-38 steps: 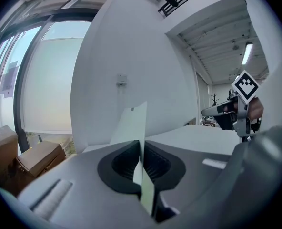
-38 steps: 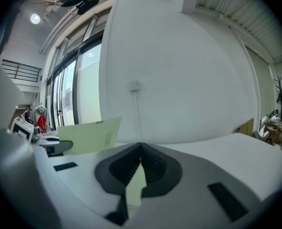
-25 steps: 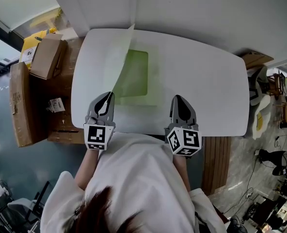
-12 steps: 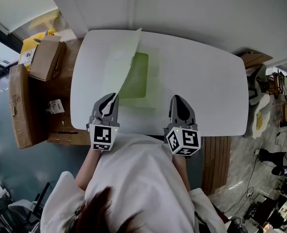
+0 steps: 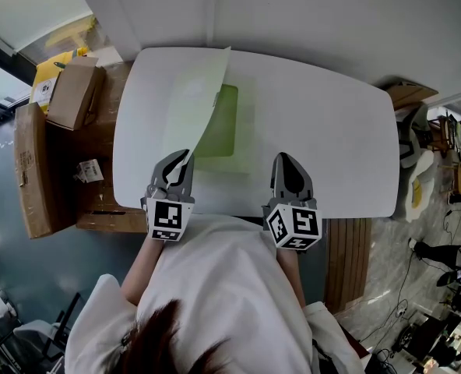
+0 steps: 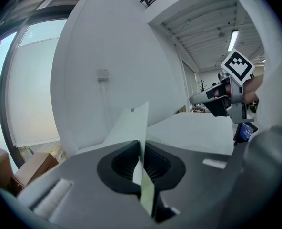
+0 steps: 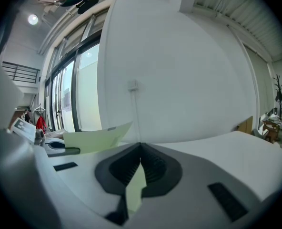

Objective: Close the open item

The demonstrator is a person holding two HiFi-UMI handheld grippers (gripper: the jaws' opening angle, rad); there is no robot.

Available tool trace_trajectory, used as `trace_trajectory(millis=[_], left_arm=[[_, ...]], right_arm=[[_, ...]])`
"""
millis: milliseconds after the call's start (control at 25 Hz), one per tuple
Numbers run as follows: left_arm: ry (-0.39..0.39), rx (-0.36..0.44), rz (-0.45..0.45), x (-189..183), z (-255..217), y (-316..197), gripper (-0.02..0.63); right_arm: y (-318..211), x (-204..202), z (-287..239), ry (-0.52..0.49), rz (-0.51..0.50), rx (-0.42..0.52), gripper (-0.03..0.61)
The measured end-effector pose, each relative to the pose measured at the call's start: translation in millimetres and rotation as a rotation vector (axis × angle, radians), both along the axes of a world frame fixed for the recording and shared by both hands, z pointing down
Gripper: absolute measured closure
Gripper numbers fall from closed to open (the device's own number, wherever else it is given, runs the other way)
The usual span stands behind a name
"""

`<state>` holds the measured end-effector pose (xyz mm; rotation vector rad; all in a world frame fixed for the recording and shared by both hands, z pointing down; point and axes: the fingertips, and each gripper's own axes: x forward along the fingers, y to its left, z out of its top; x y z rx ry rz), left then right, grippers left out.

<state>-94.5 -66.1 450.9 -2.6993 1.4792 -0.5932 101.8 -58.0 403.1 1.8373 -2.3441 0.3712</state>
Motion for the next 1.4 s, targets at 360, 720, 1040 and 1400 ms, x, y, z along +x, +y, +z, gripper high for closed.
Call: trace_trajectory(millis=[360, 720, 1040, 1400], left_arm=[[-0.002, -0.014, 0.032, 10, 6, 1, 0.601], [-0.003, -0.047, 0.056, 18, 21, 6, 0.600], [-0.004, -0.074, 0.093, 27, 31, 8, 0.597], [-0.030, -0.081, 0.157, 41, 44, 11, 0.592]], right_arm=[[-1, 1, 0, -0.001, 0.000, -0.003, 0.574], [0, 1, 0, 0.001, -0.001, -0.004, 0.574], [0, 0, 2, 0.002, -0.002, -0.007, 0.574], [3, 1, 2, 0.002, 0.001, -0.008, 0.574]])
